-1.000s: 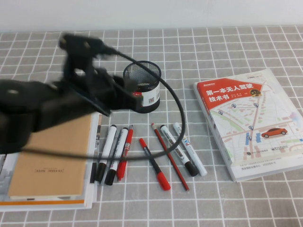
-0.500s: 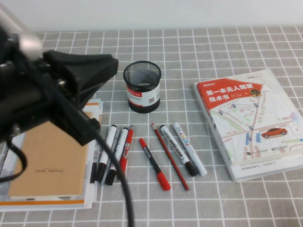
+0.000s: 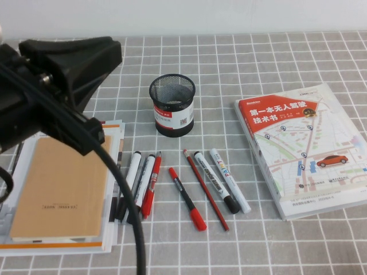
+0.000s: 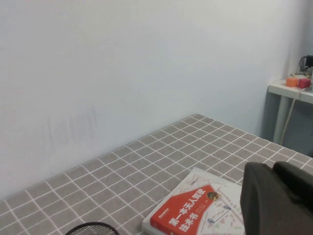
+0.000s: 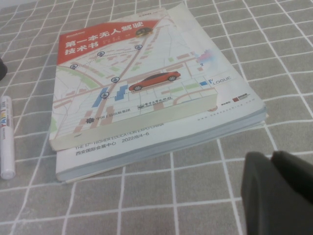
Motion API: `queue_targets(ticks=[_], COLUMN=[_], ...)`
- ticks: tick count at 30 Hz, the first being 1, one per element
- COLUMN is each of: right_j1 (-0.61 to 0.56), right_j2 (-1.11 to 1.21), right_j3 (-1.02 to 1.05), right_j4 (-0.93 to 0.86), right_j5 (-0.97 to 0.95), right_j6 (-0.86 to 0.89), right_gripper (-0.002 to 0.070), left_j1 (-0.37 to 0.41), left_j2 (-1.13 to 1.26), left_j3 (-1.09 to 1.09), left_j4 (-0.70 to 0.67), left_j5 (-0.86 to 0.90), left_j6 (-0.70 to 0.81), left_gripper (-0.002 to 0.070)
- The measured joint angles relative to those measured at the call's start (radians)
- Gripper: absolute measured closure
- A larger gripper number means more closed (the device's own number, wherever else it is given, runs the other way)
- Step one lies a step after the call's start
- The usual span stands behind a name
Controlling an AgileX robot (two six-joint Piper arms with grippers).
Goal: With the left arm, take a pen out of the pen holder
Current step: 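Take a marker out of the pen holder and lay it on the table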
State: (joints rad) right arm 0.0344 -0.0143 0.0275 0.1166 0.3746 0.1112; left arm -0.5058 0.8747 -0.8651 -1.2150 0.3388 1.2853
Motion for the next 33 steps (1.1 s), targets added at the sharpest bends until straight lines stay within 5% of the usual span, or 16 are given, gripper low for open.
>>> queue_targets(ticks=[4, 9, 14, 17, 24, 33], right_j1=[0.000, 0.000, 0.000, 0.000, 0.000, 0.000], right_j2=[0.000, 0.000, 0.000, 0.000, 0.000, 0.000], right_j3=[0.000, 0.000, 0.000, 0.000, 0.000, 0.000], right_j4=[0.000, 0.000, 0.000, 0.000, 0.000, 0.000], right_j5=[0.000, 0.000, 0.000, 0.000, 0.000, 0.000], right_j6=[0.000, 0.000, 0.000, 0.000, 0.000, 0.000], right_gripper=[0.0689, 0.0689, 0.0689, 0.0689, 0.0689, 0.0689], left_j1=[0.000, 0.000, 0.002, 0.044, 0.286, 0.468], left_j2=[-0.013, -0.133, -0.340, -0.464, -0.722, -0.882], left_j3=[0.003, 0.117, 0.355, 0.518, 0.821, 0.890], left_j4=[0.252, 0.935, 1.348, 1.374, 1.287, 1.210], left_j5=[0.000, -0.002, -0.099, -0.223, -0.314, -0.125], left_j6=[-0.224, -1.080, -1.426, -1.449, -1.457, -1.233], left_gripper=[0.0675, 0.0675, 0.0675, 0.0675, 0.0675, 0.0675])
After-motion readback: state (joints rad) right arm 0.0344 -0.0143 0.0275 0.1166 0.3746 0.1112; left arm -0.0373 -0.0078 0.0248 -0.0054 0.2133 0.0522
